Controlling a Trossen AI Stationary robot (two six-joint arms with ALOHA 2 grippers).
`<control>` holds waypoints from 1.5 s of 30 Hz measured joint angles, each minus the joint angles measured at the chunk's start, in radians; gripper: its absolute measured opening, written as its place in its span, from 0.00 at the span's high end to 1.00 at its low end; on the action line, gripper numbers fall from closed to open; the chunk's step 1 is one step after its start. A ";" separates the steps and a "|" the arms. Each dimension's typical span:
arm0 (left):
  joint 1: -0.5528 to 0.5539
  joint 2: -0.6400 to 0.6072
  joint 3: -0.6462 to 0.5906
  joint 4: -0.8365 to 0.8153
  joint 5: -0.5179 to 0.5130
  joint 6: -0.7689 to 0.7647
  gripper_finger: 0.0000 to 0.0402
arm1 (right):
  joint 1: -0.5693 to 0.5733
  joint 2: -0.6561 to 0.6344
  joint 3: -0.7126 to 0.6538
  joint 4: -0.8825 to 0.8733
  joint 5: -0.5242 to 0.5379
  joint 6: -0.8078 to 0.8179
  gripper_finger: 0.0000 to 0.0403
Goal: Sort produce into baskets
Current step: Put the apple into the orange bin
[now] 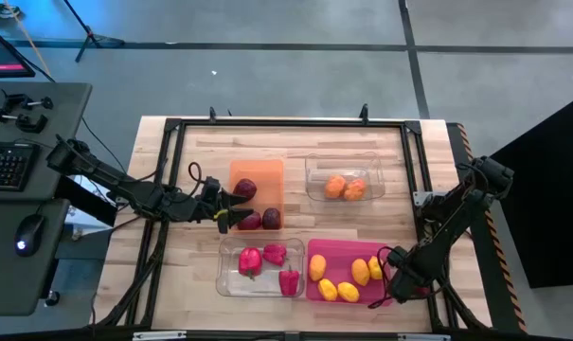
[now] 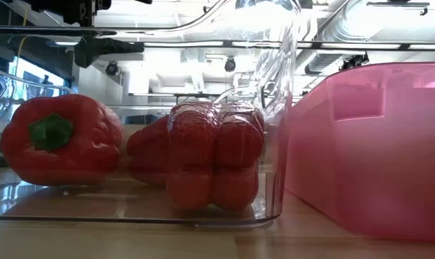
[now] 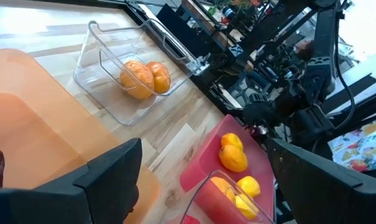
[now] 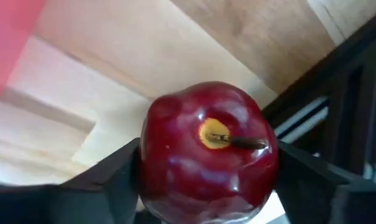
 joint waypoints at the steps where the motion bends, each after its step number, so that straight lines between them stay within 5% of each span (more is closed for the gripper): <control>1: 0.000 0.000 0.000 0.001 0.000 -0.009 0.17 | 0.000 0.000 0.014 -0.020 0.001 -0.015 0.32; 10: 0.011 -0.047 -0.001 0.068 0.064 -0.127 0.17 | -0.013 0.000 0.267 -0.316 0.074 -0.180 0.37; 16: 0.047 -0.152 -0.001 0.257 0.081 -0.109 0.17 | -0.059 -0.002 0.560 -0.576 0.523 -0.215 0.36; 21: 0.053 -0.249 -0.001 0.325 0.090 0.033 0.17 | -0.164 -0.003 0.677 -0.584 0.939 -0.246 0.32; 26: 0.052 -0.291 -0.001 0.290 0.092 0.116 0.17 | -0.344 -0.003 0.604 -0.240 1.118 -0.500 0.31; 32: 0.052 -0.257 0.000 0.264 0.108 0.083 0.17 | -0.572 0.020 0.377 0.586 1.049 -0.901 0.31; 36: 0.052 -0.213 0.000 0.305 0.099 0.095 0.17 | -0.680 0.097 0.287 0.996 1.009 -1.022 0.30; 45: 0.052 -0.188 0.000 0.411 0.117 0.197 0.17 | -0.808 0.261 0.307 1.175 0.952 -0.855 0.30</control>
